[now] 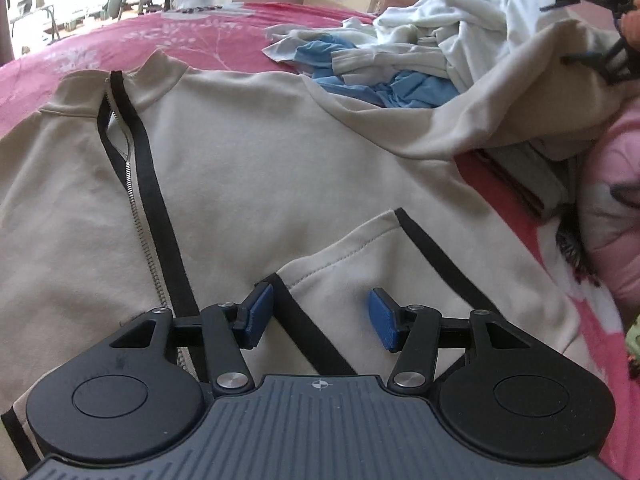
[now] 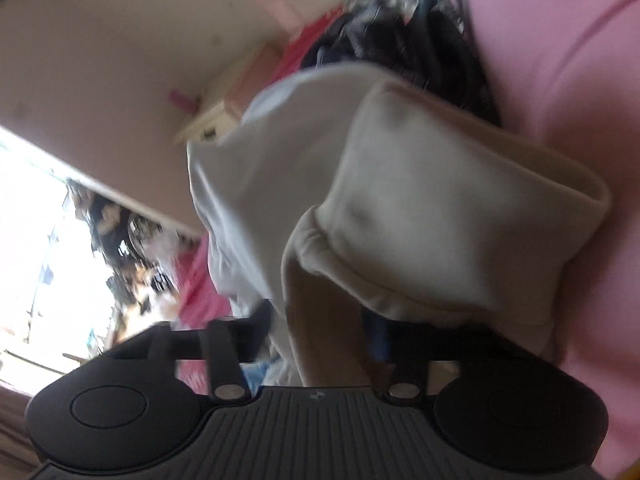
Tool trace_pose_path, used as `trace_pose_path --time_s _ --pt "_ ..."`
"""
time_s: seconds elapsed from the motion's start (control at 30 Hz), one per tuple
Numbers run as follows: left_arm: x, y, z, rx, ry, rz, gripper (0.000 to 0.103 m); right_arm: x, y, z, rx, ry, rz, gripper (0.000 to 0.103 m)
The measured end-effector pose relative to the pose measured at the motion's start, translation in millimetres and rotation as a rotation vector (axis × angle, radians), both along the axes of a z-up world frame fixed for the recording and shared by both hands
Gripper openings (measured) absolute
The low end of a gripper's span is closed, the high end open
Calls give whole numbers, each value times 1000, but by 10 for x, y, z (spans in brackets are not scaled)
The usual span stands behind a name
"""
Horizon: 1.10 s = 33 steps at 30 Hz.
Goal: Fold clothes
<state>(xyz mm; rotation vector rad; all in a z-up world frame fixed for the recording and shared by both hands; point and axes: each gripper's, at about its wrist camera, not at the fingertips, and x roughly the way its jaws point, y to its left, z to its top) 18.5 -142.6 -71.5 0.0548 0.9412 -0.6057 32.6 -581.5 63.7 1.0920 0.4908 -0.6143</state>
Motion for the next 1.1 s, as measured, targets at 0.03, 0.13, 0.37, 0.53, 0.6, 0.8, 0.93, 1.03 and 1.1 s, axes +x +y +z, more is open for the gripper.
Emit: trace_pose_path --time_s 0.03,0.13,0.37,0.53,0.6,0.8,0.93,1.03,1.1 --pt "-14 9 -1 -1 -4 -1 53 -33 29 14 -23 -21 -5 18" --pt "-24 49 -10 -17 -4 1 53 -63 306 246 -163 -121 97 9" --pt "19 136 -35 -73 18 9 53 38 1329 1014 -555 -440 584 5" --pt "98 265 -43 -154 80 47 53 99 1538 999 -507 -366 590 20" --pt "104 263 -40 -155 84 49 52 99 1451 894 -449 -296 521 43" --pt "111 269 -32 -154 88 38 52 -385 280 450 -167 -119 123 45" --pt "133 290 -40 -163 97 33 52 -689 -313 424 -44 -109 -13 65" --pt "142 277 -43 -160 100 34 52 -694 -575 420 49 -97 -46 76" --pt "141 262 -42 -155 98 37 53 -576 -655 400 103 -68 -55 76"
